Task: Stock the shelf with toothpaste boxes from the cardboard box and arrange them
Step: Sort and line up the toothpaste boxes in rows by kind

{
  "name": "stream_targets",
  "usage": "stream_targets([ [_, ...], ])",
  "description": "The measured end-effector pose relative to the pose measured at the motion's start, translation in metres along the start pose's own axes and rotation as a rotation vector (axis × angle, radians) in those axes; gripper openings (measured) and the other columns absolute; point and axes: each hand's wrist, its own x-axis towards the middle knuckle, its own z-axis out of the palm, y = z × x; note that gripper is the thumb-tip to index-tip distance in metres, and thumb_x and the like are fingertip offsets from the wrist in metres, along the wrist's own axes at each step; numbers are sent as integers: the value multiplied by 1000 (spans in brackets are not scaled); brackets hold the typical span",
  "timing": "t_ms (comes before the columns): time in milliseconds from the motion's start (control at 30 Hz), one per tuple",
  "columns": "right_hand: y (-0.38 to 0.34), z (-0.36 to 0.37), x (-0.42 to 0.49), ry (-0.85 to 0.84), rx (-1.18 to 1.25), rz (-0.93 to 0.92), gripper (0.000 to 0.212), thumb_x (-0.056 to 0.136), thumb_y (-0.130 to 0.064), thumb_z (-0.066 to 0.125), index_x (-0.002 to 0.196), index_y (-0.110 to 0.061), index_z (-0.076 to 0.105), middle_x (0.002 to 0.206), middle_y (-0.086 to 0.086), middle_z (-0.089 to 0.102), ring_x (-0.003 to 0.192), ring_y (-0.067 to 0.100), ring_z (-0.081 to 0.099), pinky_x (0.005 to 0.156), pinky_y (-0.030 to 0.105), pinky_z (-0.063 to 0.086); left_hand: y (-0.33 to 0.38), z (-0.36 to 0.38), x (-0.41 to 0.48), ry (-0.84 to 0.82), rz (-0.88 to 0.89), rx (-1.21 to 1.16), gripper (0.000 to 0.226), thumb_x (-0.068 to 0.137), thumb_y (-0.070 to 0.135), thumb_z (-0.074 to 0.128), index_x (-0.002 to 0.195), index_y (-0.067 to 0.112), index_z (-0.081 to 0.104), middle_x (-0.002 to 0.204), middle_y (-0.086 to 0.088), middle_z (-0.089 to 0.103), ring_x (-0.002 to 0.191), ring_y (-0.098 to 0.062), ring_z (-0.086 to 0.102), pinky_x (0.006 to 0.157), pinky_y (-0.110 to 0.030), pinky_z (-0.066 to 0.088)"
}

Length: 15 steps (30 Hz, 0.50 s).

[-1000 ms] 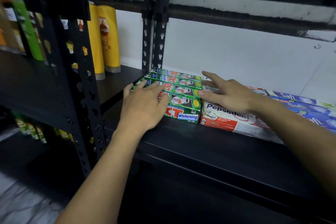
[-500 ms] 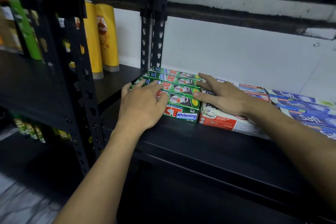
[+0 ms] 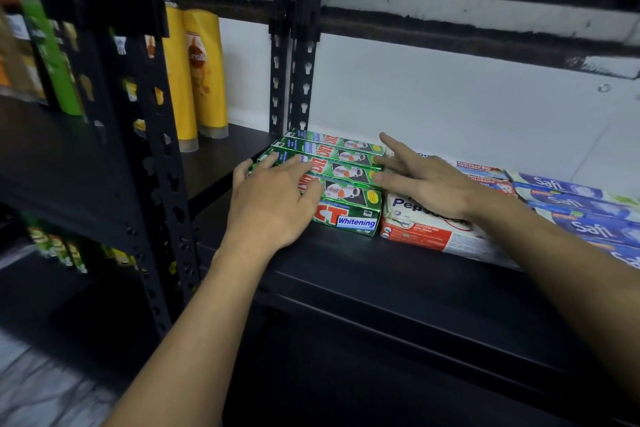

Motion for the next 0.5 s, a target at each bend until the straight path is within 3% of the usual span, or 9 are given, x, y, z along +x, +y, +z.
stream_targets([
  [67, 1, -6, 1, 51, 42, 26, 78, 89, -69, 43, 152, -49, 2, 154, -17, 35, 114, 14, 59, 98, 32, 42, 0, 0, 0, 2, 3, 3, 49, 100, 49, 28, 143, 35, 47, 155, 12, 39, 146, -14, 25, 120, -45, 9],
  [133, 2, -12, 8, 63, 9, 62, 74, 92, -62, 46, 153, -46, 6, 156, -14, 33, 101, 10, 62, 87, 29, 42, -1, -1, 0, -1, 6, 2, 49, 100, 49, 27, 144, 35, 46, 155, 12, 38, 147, -14, 25, 120, -45, 9],
  [300, 1, -16, 29, -12, -36, 84, 77, 92, -59, 48, 153, -43, 4, 158, -16, 28, 91, 0, 59, 93, 31, 45, -1, 0, 0, 3, 8, 0, 49, 101, 49, 28, 144, 35, 46, 155, 12, 38, 147, -13, 24, 120, -45, 8],
  [500, -1, -5, 40, -32, -89, 109, 81, 90, -64, 47, 155, -38, 5, 155, -15, 35, 79, 0, 64, 82, 28, 47, -2, 1, 0, 2, 11, 0, 50, 100, 49, 26, 145, 36, 45, 156, 12, 36, 147, -13, 23, 121, -44, 8],
])
